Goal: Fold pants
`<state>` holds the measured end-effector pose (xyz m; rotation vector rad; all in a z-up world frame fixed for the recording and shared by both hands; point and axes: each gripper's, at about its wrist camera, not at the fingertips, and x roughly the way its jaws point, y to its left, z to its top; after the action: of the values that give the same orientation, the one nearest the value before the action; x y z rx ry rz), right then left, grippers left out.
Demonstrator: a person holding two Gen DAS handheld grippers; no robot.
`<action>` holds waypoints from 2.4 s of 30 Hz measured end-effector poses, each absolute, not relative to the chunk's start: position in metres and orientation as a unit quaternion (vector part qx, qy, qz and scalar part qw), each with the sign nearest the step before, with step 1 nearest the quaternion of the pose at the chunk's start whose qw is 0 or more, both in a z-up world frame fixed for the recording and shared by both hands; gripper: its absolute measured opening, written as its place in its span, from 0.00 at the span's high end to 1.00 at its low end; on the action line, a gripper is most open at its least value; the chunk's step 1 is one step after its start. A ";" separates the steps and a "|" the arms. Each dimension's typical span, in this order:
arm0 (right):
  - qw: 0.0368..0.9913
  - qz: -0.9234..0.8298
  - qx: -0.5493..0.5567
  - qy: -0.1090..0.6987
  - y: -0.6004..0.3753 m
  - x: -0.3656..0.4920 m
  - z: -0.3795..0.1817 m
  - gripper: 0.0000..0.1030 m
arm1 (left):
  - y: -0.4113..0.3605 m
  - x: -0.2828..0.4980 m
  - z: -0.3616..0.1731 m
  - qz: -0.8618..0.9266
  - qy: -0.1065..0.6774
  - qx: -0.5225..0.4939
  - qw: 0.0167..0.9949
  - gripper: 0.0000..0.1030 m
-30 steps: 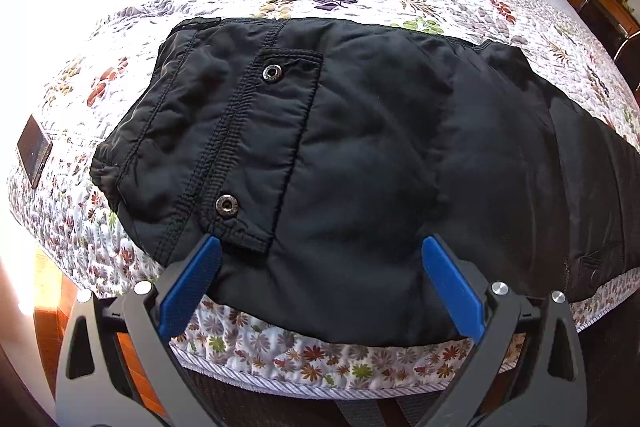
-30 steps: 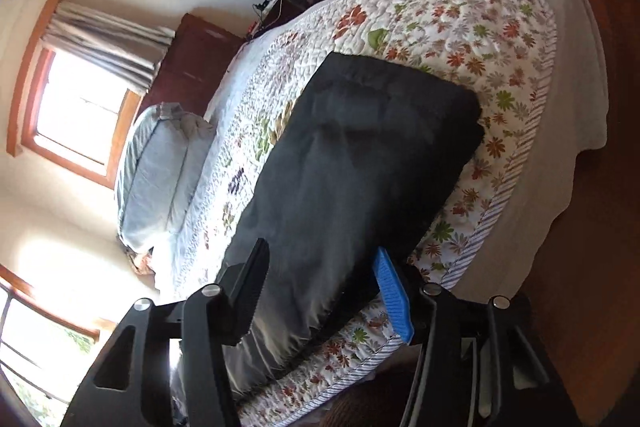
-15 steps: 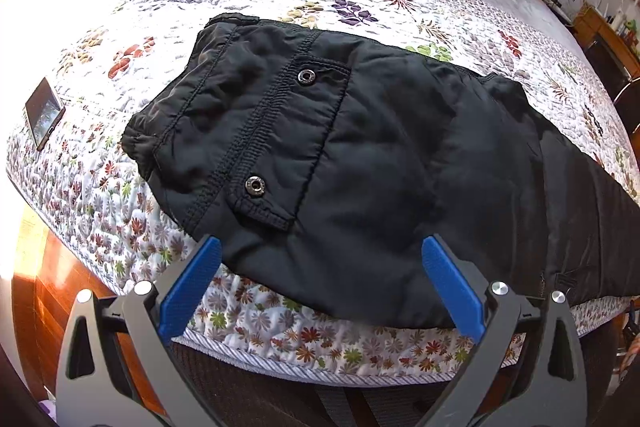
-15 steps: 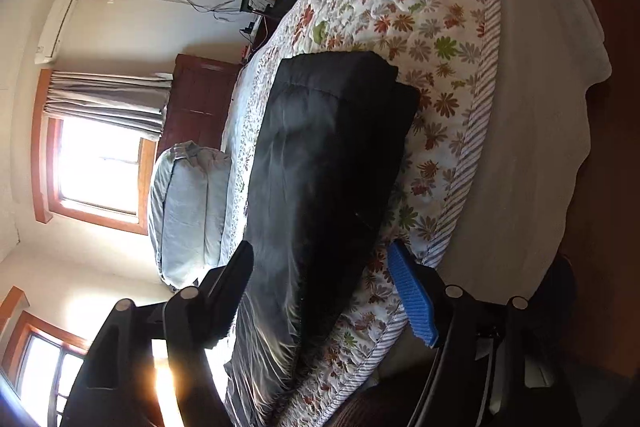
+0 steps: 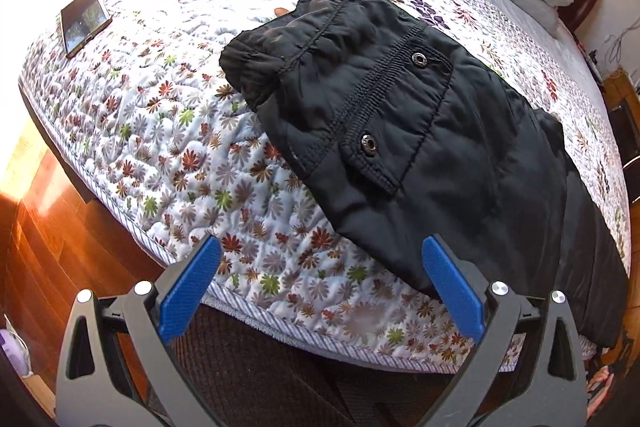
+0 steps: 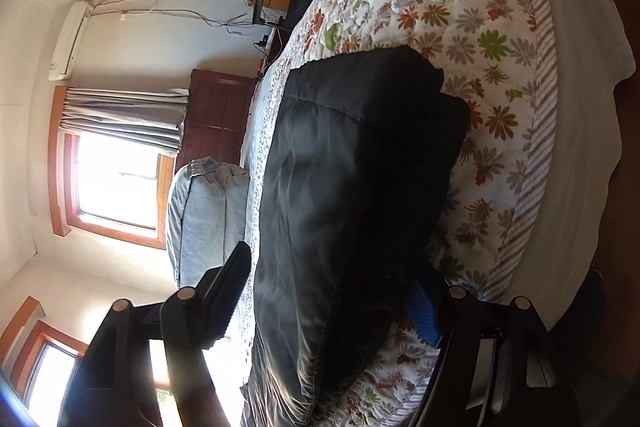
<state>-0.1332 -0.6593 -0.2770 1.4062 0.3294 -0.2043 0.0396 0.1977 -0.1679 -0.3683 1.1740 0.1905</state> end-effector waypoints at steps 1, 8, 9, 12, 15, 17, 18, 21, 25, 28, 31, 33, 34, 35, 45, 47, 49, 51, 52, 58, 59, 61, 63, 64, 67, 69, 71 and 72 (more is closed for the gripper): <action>0.747 -0.093 0.641 0.149 -0.660 -0.132 -0.277 0.34 | 0.198 0.040 -0.169 0.089 0.550 -0.179 0.811 0.03; 0.768 -0.094 0.614 0.154 -0.657 -0.121 -0.264 0.77 | 0.192 0.054 -0.180 0.078 0.558 -0.191 0.804 0.03; 0.773 -0.092 0.609 0.154 -0.656 -0.121 -0.261 0.83 | 0.192 0.055 -0.182 0.077 0.559 -0.191 0.803 0.03; 0.785 -0.090 0.593 0.154 -0.654 -0.118 -0.252 0.86 | 0.188 0.059 -0.187 0.072 0.564 -0.190 0.800 0.03; 0.801 -0.095 0.570 0.157 -0.651 -0.111 -0.235 0.88 | 0.184 0.062 -0.189 0.070 0.566 -0.188 0.800 0.03; 0.813 -0.096 0.553 0.157 -0.647 -0.107 -0.221 0.88 | 0.184 0.065 -0.190 0.068 0.566 -0.190 0.800 0.03; 0.819 -0.096 0.544 0.157 -0.645 -0.104 -0.213 0.88 | 0.177 0.073 -0.193 0.068 0.566 -0.190 0.799 0.03; 0.840 -0.100 0.508 0.162 -0.634 -0.094 -0.185 0.88 | 0.175 0.076 -0.195 0.067 0.566 -0.190 0.800 0.03; 0.874 -0.102 0.441 0.175 -0.612 -0.073 -0.142 0.88 | 0.177 0.078 -0.201 0.064 0.564 -0.195 0.800 0.03; 0.900 -0.100 0.380 0.186 -0.587 -0.054 -0.110 0.88 | 0.182 0.076 -0.203 0.061 0.562 -0.201 0.800 0.03; 0.924 -0.089 0.315 0.199 -0.557 -0.035 -0.083 0.88 | 0.185 0.075 -0.207 0.059 0.560 -0.205 0.801 0.03; 0.935 -0.077 0.277 0.206 -0.536 -0.022 -0.069 0.88 | 0.186 0.074 -0.208 0.057 0.558 -0.207 0.802 0.03; 0.940 -0.072 0.257 0.211 -0.526 -0.015 -0.064 0.88 | 0.186 0.073 -0.208 0.057 0.557 -0.206 0.803 0.03; 0.944 -0.067 0.240 0.216 -0.516 -0.008 -0.060 0.88 | 0.186 0.072 -0.207 0.057 0.556 -0.203 0.804 0.03; 0.952 0.008 0.131 0.277 -0.426 0.016 -0.073 0.88 | 0.178 0.059 -0.193 0.042 0.542 -0.178 0.820 0.03; 0.949 0.021 0.114 0.292 -0.410 0.022 -0.081 0.88 | 0.177 0.057 -0.192 0.042 0.540 -0.177 0.822 0.03; 0.944 0.035 0.105 0.309 -0.394 0.026 -0.093 0.88 | 0.178 0.055 -0.193 0.041 0.540 -0.178 0.822 0.03; 0.939 0.044 0.088 0.329 -0.381 0.033 -0.104 0.88 | 0.176 0.054 -0.190 0.040 0.541 -0.181 0.820 0.03; 0.936 0.049 0.078 0.338 -0.375 0.036 -0.110 0.88 | 0.176 0.053 -0.190 0.040 0.541 -0.182 0.820 0.03; 0.920 0.066 0.036 0.386 -0.338 0.037 -0.135 0.88 | 0.178 0.046 -0.196 0.041 0.541 -0.183 0.820 0.03; 0.917 0.069 0.032 0.392 -0.333 0.036 -0.137 0.88 | 0.178 0.045 -0.197 0.041 0.541 -0.183 0.820 0.03; 0.913 0.074 0.024 0.399 -0.327 0.032 -0.142 0.88 | 0.180 0.044 -0.198 0.041 0.541 -0.183 0.820 0.03; 0.911 0.077 0.017 0.404 -0.320 0.026 -0.142 0.88 | 0.181 0.045 -0.200 0.040 0.541 -0.184 0.820 0.03; 0.911 0.078 0.014 0.406 -0.317 0.024 -0.144 0.88 | 0.181 0.044 -0.201 0.040 0.541 -0.184 0.819 0.03; 0.907 0.083 -0.006 0.412 -0.306 0.017 -0.148 0.87 | 0.180 0.044 -0.204 0.039 0.542 -0.185 0.819 0.03; 0.905 0.084 -0.007 0.418 -0.303 0.014 -0.154 0.81 | 0.178 0.044 -0.206 0.039 0.543 -0.185 0.818 0.03; 0.902 0.089 -0.005 0.422 -0.300 0.014 -0.161 0.73 | 0.176 0.044 -0.208 0.038 0.544 -0.188 0.817 0.03; 0.900 0.095 -0.006 0.425 -0.298 0.014 -0.163 0.67 | 0.176 0.044 -0.209 0.038 0.544 -0.190 0.817 0.03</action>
<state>0.0139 -0.2983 -0.1626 -0.0132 0.8795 0.1966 0.0441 0.1759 -0.2093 -0.4044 1.1592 0.0804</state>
